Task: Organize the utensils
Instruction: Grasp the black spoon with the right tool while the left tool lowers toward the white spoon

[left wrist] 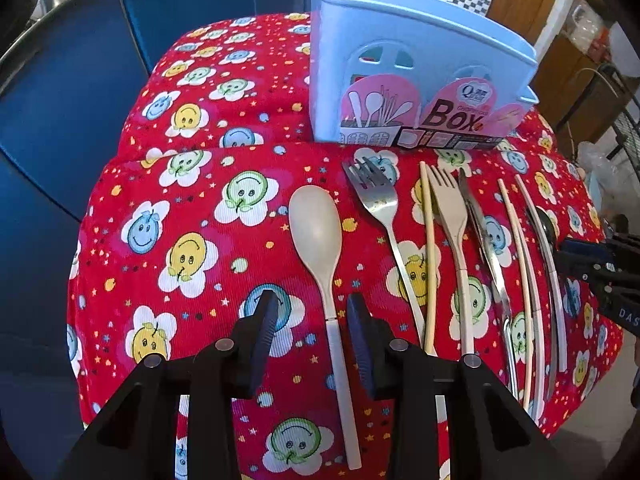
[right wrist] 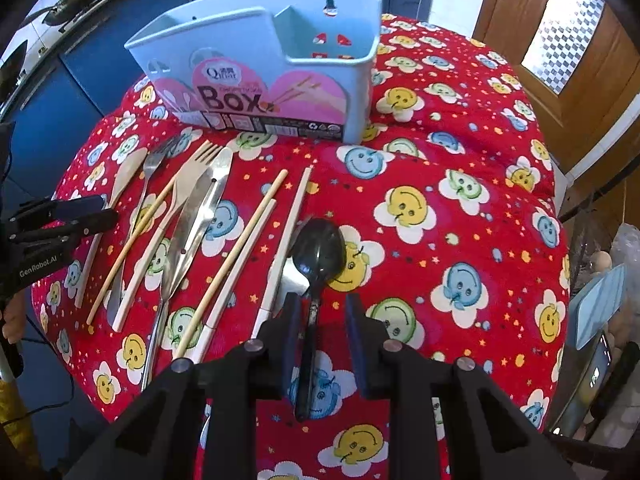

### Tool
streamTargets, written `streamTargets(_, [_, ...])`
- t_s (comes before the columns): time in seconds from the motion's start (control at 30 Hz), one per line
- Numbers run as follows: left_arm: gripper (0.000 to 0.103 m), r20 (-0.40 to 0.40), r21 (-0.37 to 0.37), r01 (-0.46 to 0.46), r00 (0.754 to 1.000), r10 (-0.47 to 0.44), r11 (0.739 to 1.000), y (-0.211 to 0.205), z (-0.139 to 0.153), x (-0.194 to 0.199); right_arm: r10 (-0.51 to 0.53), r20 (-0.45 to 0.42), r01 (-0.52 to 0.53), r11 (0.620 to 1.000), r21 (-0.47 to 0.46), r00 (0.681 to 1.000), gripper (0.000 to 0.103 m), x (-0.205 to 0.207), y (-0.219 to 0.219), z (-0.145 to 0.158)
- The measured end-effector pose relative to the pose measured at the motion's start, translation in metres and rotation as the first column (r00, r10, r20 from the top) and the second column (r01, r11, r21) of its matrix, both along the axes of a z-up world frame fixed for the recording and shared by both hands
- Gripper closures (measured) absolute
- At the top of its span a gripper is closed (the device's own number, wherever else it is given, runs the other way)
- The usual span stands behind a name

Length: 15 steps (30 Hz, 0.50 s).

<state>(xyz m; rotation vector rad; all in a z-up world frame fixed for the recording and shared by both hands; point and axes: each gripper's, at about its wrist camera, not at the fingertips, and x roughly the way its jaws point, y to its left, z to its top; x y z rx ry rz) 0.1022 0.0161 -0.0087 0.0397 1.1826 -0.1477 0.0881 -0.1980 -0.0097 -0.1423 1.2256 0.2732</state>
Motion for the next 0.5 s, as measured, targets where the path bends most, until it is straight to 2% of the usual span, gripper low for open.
streamTargets(0.17, [0.067,-0.011,0.013,0.018,1.000,-0.017,1.000,-0.004,0.000,0.005,-0.006,-0.034,0.007,1.000,0.027,0.999,0.078,0.005,-0.003,-0.001])
streamTargets(0.27, [0.081,-0.009,0.003,0.032,0.999,-0.032,0.999,-0.006,0.002,0.005,-0.008,-0.042,0.010,0.999,0.042,0.999,0.078,0.006,-0.004,-0.002])
streamTargets(0.3, [0.090,-0.012,-0.006,0.034,0.999,-0.034,0.999,-0.007,0.002,0.004,-0.009,-0.039,0.010,0.999,0.046,0.999,0.081,0.007,-0.004,-0.002])
streamTargets(0.33, [0.094,-0.015,-0.013,0.035,0.999,-0.035,0.999,-0.008,0.002,0.004,-0.011,-0.030,0.013,0.999,0.045,0.999,0.093,0.007,-0.005,-0.002])
streamTargets(0.5, [0.097,0.008,-0.055,0.017,1.000,-0.017,0.998,-0.005,0.004,-0.002,-0.045,0.017,0.044,0.996,0.073,0.999,0.095,-0.001,-0.012,0.001])
